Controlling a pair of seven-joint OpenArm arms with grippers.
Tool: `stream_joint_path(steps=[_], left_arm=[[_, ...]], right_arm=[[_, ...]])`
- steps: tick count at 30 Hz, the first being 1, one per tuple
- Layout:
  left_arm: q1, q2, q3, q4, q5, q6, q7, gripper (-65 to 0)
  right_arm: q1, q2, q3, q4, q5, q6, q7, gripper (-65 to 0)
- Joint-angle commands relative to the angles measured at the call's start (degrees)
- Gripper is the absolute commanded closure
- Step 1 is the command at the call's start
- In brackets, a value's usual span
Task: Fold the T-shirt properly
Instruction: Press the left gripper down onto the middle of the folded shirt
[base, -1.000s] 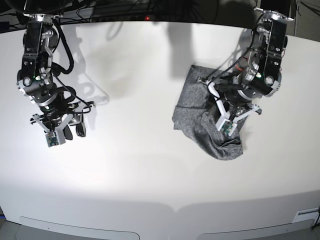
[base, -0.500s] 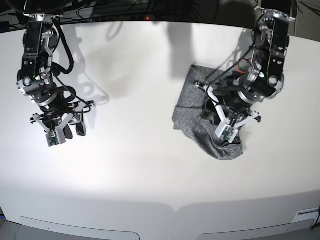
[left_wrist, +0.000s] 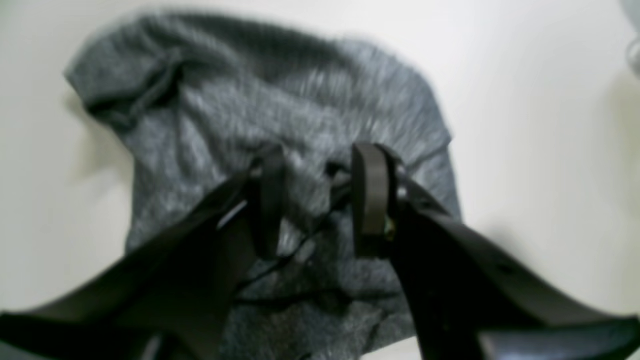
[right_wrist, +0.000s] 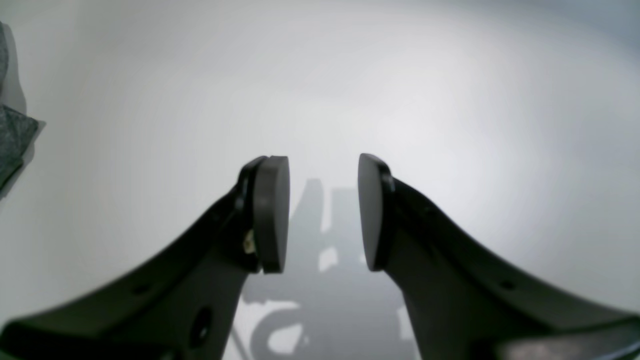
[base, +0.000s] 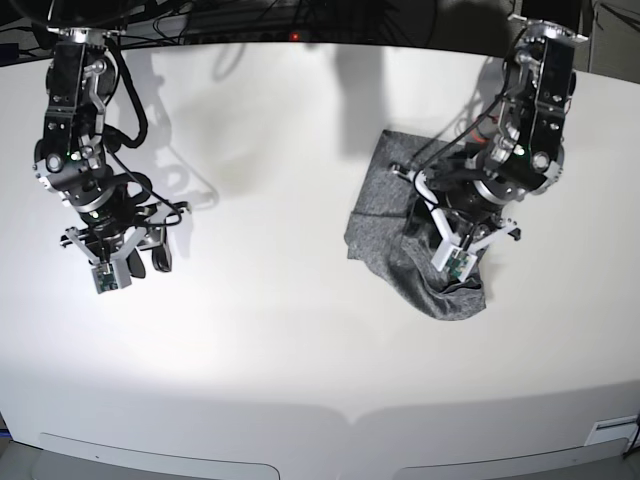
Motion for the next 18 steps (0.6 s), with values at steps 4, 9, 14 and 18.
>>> stream_joint_path(steps=[4, 9, 14, 18], left_arm=[[-0.83, -0.20, -0.22, 0.83, -0.44, -0.11, -1.53, -22.2], [-0.81, -0.20, -0.22, 0.83, -0.17, -0.11, -1.53, -9.7], [-0.83, -0.20, -0.22, 0.83, 4.24, -0.07, -1.53, 0.0], [-0.98, -0.52, -0.33, 1.18, 7.23, 3.76, 0.39, 0.0]], right_arm=[[0.94, 0.63, 0.35, 1.05, 0.52, -0.02, 1.31, -23.1], [0.94, 0.63, 0.35, 1.05, 0.52, -0.02, 1.33, -23.1], [0.94, 0.63, 0.35, 1.05, 0.52, -0.02, 1.33, -23.1], [0.94, 0.63, 0.35, 1.05, 0.50, -0.02, 1.33, -23.1]])
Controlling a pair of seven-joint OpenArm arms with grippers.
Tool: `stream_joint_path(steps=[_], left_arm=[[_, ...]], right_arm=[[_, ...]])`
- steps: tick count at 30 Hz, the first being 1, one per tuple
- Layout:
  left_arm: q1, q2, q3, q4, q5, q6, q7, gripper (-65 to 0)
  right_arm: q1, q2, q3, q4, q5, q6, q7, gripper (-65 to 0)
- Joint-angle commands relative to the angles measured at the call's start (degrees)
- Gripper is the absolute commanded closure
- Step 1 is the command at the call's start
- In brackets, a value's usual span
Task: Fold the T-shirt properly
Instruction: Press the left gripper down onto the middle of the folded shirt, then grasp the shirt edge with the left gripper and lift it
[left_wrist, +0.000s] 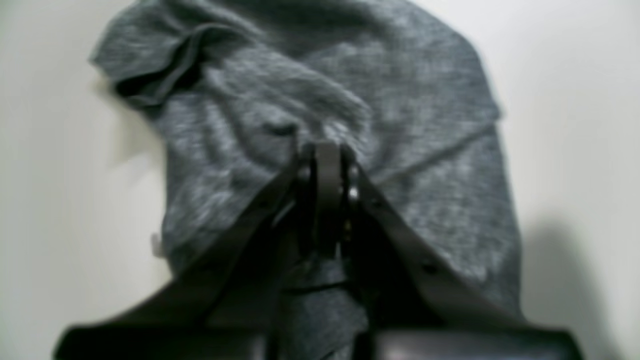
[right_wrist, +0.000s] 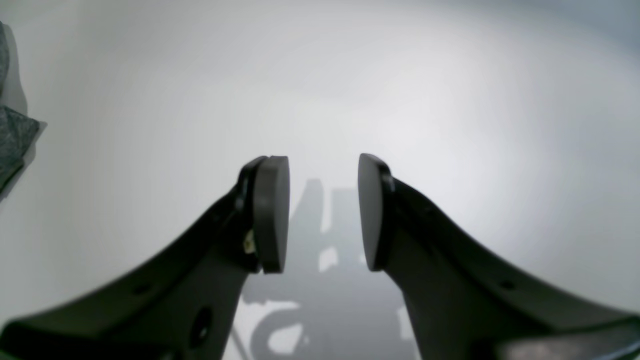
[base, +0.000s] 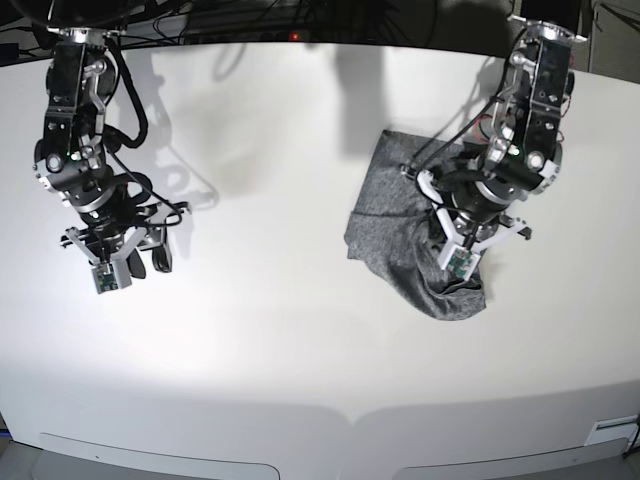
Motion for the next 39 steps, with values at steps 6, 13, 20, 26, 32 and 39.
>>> stream_joint_path(steps=[6, 13, 20, 26, 32, 39], left_arm=[[-0.87, -3.06, -0.33, 4.66, 1.70, 1.57, 2.56, 0.0], [-0.85, -9.25, -0.33, 11.21, 1.49, 5.51, 8.50, 0.0], [0.46, -15.32, -0.33, 11.85, 1.88, 7.45, 15.26, 0.0], [3.87, -17.73, -0.33, 11.85, 6.95, 8.41, 15.69, 0.0], [4.85, -21.03, -0.39, 11.85, 13.66, 10.14, 16.79, 0.0], [6.03, -26.29, -3.78, 11.85, 14.71, 13.44, 17.07, 0.0]], right_arm=[[0.94, 0.63, 0.35, 1.05, 0.52, -0.02, 1.33, -23.1], [0.94, 0.63, 0.35, 1.05, 0.59, -0.02, 1.36, -23.1], [0.92, 0.63, 0.35, 1.05, 0.94, -0.02, 1.31, -23.1], [0.94, 0.61, 0.35, 1.05, 0.98, -0.02, 1.33, -23.1], [0.94, 0.63, 0.35, 1.05, 3.52, 0.02, 0.76, -23.1], [0.94, 0.63, -3.61, 1.05, 3.89, 0.04, 0.48, -23.1]])
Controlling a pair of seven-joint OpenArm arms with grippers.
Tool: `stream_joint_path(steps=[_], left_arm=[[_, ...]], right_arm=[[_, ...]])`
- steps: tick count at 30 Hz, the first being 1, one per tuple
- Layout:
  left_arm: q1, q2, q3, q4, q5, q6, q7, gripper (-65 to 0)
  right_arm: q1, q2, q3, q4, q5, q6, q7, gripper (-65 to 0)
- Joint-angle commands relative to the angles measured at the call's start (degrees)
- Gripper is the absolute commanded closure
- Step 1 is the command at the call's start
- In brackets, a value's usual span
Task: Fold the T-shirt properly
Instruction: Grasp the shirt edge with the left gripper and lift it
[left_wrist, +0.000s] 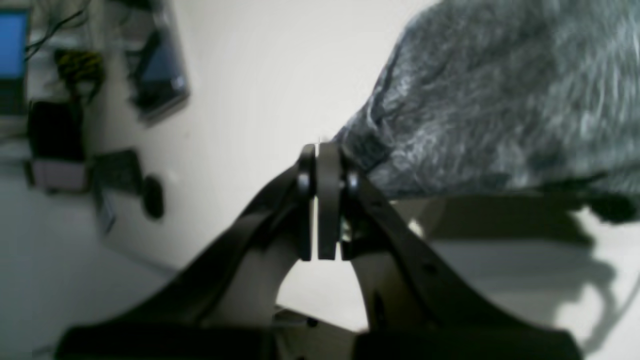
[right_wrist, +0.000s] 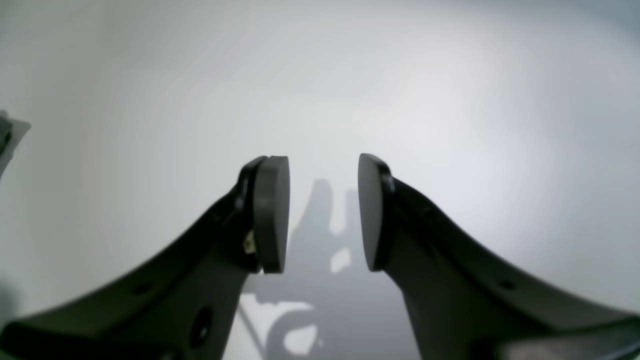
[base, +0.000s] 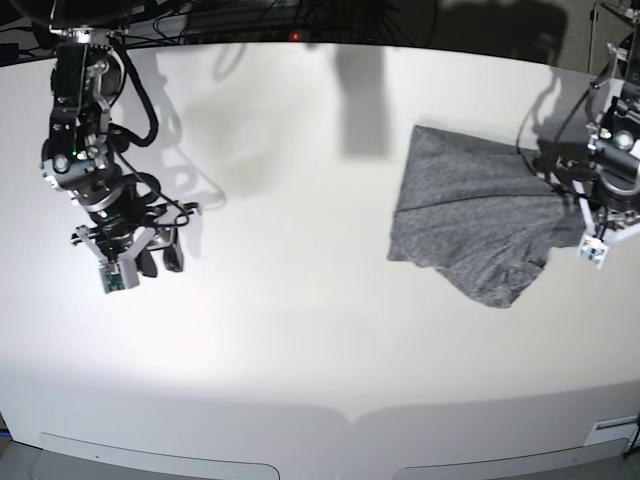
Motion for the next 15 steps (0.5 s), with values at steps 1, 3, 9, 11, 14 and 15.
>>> stream_joint_path(steps=[1, 3, 9, 11, 14, 15], left_arm=[[-0.04, -0.87, -0.44, 1.03, -0.20, 0.74, 0.26, 0.0], [1.22, -0.46, -0.42, 1.03, -2.91, 0.90, 1.01, 0.0], [4.17, -0.22, -0.39, 1.03, -2.84, 0.85, 3.06, 0.0], [4.66, -0.17, -0.39, 1.01, -2.86, 0.83, 2.99, 0.0], [5.40, 0.48, -0.39, 1.01, -1.73, 0.66, 2.93, 0.0], [5.42, 0.61, -0.39, 0.98, -1.77, 0.68, 2.67, 0.0]], right_arm=[[0.94, 0.59, -1.18, 1.05, 0.48, 0.07, 1.31, -23.1], [0.96, 0.57, -4.66, 1.05, 0.48, 0.07, 1.36, -23.1], [1.92, -1.40, -16.06, 1.05, 0.02, 0.04, 3.06, -23.1], [3.32, -2.80, -18.88, 1.05, -0.31, 0.07, 2.99, -23.1], [5.86, -5.27, -21.90, 1.03, -2.38, 0.04, 2.80, -23.1], [6.64, -6.12, -22.60, 1.05, -3.02, 0.04, 2.71, -23.1]])
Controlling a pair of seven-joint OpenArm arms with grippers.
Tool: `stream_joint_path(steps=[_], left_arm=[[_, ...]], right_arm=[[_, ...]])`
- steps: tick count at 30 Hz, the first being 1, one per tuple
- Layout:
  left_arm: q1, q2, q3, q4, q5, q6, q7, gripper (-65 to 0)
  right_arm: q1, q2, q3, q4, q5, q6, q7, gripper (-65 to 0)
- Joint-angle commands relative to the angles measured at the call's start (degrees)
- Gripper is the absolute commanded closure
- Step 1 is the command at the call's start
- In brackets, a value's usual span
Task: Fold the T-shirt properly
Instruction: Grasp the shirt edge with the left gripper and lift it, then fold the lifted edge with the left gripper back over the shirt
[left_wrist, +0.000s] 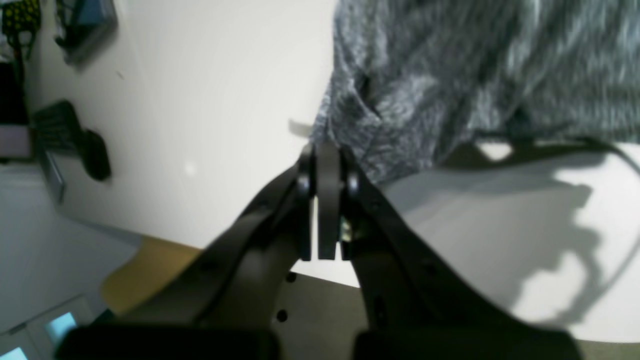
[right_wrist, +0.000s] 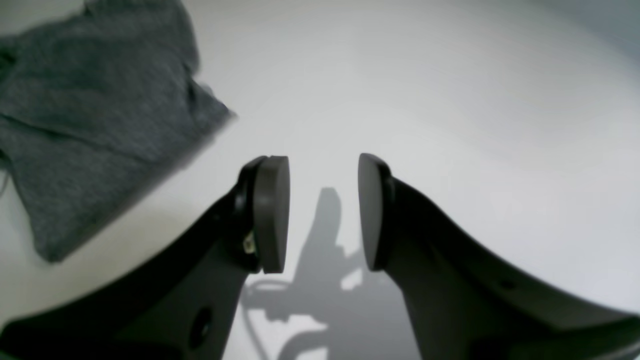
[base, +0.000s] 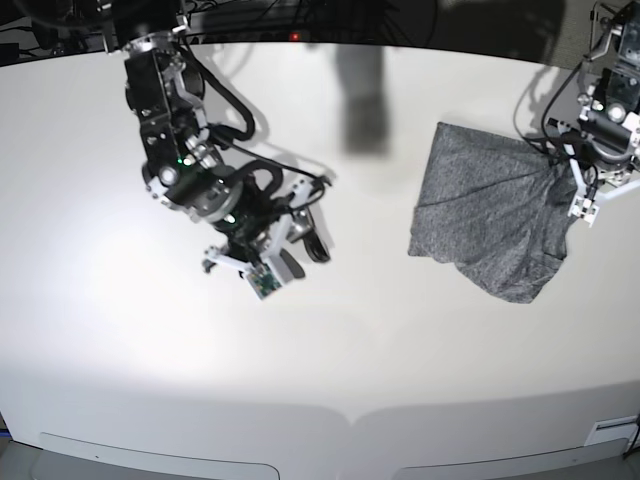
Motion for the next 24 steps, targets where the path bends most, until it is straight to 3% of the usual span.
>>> stream_joint_path(steps=[1, 2, 5, 8, 14, 19, 22, 24], left_arm=[[-0.66, -0.79, -0.55, 0.94, 1.33, 0.39, -0.94, 0.0], [-0.66, -0.72, -0.55, 0.94, 1.92, 0.39, -1.75, 0.0], [-0.66, -0.63, -0.55, 0.94, 3.67, 0.42, -3.23, -18.5], [-0.66, -0.70, -0.55, 0.92, 6.10, 0.68, -3.50, -26.9], [-0.68, 0.33, -0.55, 0.94, 5.35, 8.39, -1.92, -26.9], [-0.63, 9.11, -0.55, 0.96, -1.55, 8.68, -3.39, -26.9], [-0.63, 13.66, -0.55, 0.96, -2.19, 8.07, -4.28, -26.9], [-0.61, 16.06, -0.55, 0.96, -2.38, 8.07, -4.31, -26.9]], right_arm=[[1.66, -0.81, -0.26, 1.03, 0.11, 0.00, 1.20, -23.1], [2.34, -1.57, -0.72, 1.03, 0.13, 0.00, 0.98, -23.1], [3.89, -3.96, -1.44, 1.03, 0.11, 0.00, 0.37, -23.1], [4.92, -6.10, -1.44, 1.03, 0.13, 0.02, 0.07, -23.1], [7.85, -10.01, -1.44, -0.90, 0.63, 0.02, -0.17, -23.1], [14.34, -14.05, -1.44, -14.03, 0.74, 0.17, -1.16, -23.1], [19.21, -16.92, -1.44, -24.22, 0.52, 0.46, -1.03, -23.1], [22.36, -18.64, -1.44, -30.40, 0.15, 2.43, -0.83, -23.1]])
